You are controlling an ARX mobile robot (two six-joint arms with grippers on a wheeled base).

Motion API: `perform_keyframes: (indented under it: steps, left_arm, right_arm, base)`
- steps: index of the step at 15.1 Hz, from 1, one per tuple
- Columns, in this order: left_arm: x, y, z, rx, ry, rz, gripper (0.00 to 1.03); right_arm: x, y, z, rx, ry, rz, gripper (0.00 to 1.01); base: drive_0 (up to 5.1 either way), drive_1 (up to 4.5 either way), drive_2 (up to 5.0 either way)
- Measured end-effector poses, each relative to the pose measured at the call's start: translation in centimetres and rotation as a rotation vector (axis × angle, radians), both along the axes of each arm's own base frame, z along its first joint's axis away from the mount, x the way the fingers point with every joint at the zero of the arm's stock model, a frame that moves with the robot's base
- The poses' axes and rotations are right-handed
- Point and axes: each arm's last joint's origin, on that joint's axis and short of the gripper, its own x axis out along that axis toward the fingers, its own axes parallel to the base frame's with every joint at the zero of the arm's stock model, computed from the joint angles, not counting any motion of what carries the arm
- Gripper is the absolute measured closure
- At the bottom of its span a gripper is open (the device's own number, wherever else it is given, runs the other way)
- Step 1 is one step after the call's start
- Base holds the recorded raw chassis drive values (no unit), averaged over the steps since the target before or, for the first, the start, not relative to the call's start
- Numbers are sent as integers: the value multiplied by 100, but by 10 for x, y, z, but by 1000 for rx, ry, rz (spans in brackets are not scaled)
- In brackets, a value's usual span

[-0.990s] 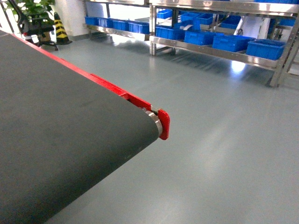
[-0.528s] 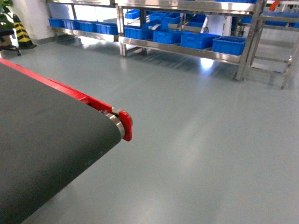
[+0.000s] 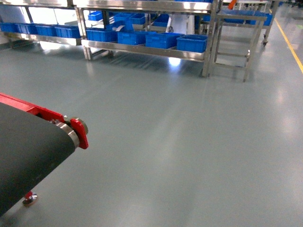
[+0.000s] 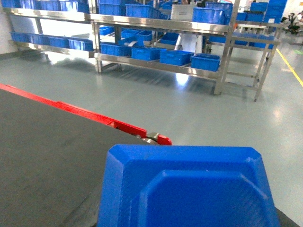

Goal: Sort blue parts and orange caps into right shelf containers

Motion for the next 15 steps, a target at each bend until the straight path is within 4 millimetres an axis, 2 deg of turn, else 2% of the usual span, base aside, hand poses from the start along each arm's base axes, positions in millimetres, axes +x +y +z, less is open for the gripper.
perform_keyframes:
  steps: [15]
  left_arm:
    - [0, 0, 0, 0, 0, 0, 61]
  right_arm:
    - [0, 0, 0, 0, 0, 0, 56]
  base:
    - [-171, -171, -171]
